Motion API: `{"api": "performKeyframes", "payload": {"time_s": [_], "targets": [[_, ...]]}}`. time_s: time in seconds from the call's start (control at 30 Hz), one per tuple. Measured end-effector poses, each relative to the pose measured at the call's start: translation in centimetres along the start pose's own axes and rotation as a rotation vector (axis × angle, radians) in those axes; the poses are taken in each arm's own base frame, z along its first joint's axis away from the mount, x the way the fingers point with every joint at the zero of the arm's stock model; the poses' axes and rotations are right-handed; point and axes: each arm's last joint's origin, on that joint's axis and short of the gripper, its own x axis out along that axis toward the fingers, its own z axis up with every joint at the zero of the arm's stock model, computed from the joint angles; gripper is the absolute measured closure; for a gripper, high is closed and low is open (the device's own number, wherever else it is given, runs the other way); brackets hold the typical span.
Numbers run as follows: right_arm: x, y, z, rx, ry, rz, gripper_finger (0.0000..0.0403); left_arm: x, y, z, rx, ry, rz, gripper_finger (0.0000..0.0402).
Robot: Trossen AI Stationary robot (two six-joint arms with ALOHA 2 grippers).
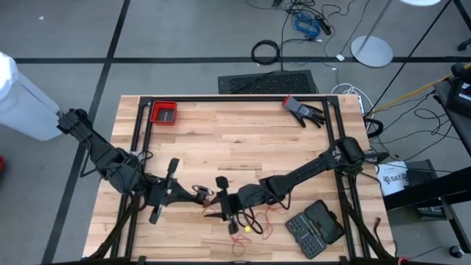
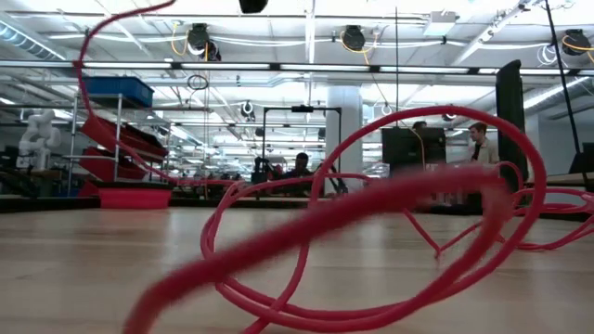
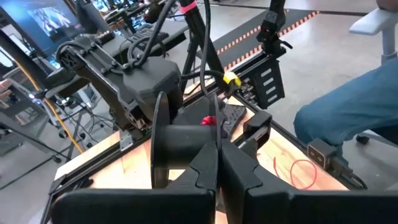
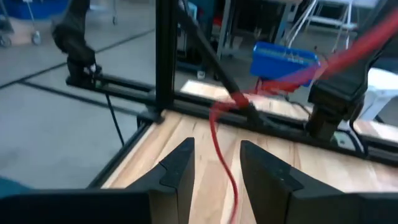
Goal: Coil cords
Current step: Coil the red wire onto the spool
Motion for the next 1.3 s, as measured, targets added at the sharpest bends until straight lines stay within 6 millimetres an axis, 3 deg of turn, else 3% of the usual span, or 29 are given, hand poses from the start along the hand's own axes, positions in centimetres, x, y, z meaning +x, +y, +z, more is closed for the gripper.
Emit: {"api": "performKeyframes", "payload": {"time_s": [0.33,0.83,1.0,1.17,1.3], "targets": [[0.0,0.2,0.7,0.007,-0.070,0.048,0.0291,0.0,0.0,0.0,0.000,-0.001,0.000,0.0393],[0.0,0.2,0.8,0.005,-0.085,0.047,0.0396,0.0,0.0,0.0,0.001,-0.001,0.000,0.0393],[0.0,0.2,0.8,0.005,-0.084,0.044,0.0401,0.0,0.0,0.0,0.001,0.000,0.000,0.0393],[-0.4,0.1,0.7,0.000,-0.014,0.045,0.0402,0.0,-0.1,-0.4,-0.010,0.040,-0.013,0.0393],[-2.1,-0.2,1.7,-0.016,0.113,0.052,0.0402,0.0,-0.2,-0.8,-0.022,0.076,-0.022,0.0393]]}}
